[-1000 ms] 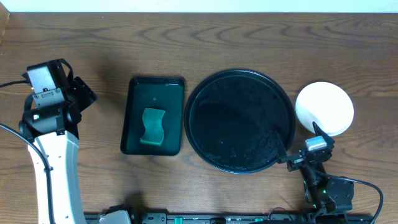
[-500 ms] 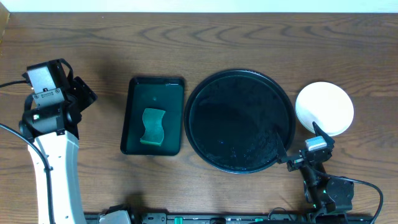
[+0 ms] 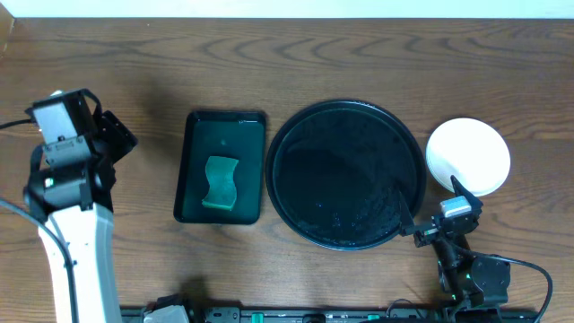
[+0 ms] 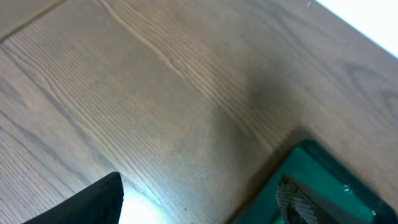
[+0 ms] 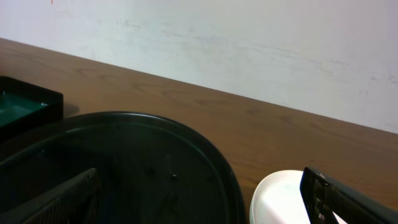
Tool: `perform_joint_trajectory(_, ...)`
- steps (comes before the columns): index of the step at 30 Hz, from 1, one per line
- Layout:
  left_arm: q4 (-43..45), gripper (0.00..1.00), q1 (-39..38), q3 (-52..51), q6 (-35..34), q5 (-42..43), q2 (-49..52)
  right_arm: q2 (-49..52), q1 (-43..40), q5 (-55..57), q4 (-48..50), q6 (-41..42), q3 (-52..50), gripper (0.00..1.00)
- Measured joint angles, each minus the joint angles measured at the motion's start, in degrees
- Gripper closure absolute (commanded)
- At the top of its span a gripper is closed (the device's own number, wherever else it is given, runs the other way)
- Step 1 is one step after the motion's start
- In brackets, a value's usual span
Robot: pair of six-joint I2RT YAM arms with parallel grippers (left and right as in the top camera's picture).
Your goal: Clean dirty plates on tray and stack at the side
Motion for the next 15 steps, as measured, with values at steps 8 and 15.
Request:
perform_joint_trajectory(8,0.0,0.05,0.0,0.0,0.0,-0.57,-8.76,0.0,-0.02,0.0,0.0,0.0,0.0,0.01)
perform_joint_trajectory(15,-0.02,0.05,0.0,0.0,0.0,-1.77,-18.82,0.0,0.0,0.0,-0.02,0.0,0.0,0.01)
